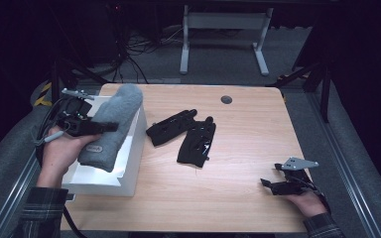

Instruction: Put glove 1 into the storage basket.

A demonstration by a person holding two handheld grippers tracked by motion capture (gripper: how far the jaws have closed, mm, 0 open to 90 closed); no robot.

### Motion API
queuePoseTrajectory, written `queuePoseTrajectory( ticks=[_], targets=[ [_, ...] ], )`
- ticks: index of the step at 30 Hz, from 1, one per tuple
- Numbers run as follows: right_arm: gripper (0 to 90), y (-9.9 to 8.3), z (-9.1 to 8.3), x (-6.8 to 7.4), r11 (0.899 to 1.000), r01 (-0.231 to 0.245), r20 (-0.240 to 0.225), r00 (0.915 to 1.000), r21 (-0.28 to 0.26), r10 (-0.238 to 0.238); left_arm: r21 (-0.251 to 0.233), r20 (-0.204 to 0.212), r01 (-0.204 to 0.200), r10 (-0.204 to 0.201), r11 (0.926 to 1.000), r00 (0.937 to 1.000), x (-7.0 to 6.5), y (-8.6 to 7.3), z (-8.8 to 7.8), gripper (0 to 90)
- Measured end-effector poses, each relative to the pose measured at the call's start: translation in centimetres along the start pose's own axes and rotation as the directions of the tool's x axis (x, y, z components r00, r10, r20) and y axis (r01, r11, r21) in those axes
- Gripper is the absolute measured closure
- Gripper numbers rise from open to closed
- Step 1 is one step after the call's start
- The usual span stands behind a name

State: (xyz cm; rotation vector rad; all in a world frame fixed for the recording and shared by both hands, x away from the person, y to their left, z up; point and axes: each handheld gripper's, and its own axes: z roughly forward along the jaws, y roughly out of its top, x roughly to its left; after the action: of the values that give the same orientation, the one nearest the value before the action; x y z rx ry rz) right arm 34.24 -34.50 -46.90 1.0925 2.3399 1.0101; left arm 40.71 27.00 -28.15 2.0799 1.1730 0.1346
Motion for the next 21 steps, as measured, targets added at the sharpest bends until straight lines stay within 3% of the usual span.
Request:
queuePoseTrajectory(
  ticks=[5, 12, 13, 15, 21],
  targets=[
    [15.5, 0.0, 0.0, 0.0, 1.0, 0.0, 0.0, 1.0, 0.0, 0.0, 0.042, 0.003, 0.051, -0.051, 0.9978, 0.9987, 2.4, -1.5, 2.0, 63.4],
    [15.5, 0.0, 0.0, 0.0, 1.0, 0.0, 0.002, 1.0, 0.001, 0.0, 0.086, -0.017, 0.123, -0.122, 0.9887, 0.9924, 4.9, -3.1, 5.2, 62.8],
    [15.5, 0.0, 0.0, 0.0, 1.0, 0.0, 0.003, 1.0, 0.001, 0.0, 0.112, -0.032, 0.149, -0.146, 0.9825, 0.9887, 5.6, -3.6, 6.3, 62.6],
    [15.5, 0.0, 0.0, -0.1, 1.0, 0.001, 0.003, 1.0, 0.0, -0.001, 0.122, -0.038, 0.154, -0.15, 0.9806, 0.9879, 5.9, -3.9, 6.9, 62.2],
    [15.5, 0.0, 0.0, -0.1, 1.0, 0.0, 0.003, 1.0, 0.0, 0.0, 0.194, -0.057, 0.197, -0.189, 0.961, 0.9802, 7.6, -5.5, 10.2, 59.9]
  ],
)
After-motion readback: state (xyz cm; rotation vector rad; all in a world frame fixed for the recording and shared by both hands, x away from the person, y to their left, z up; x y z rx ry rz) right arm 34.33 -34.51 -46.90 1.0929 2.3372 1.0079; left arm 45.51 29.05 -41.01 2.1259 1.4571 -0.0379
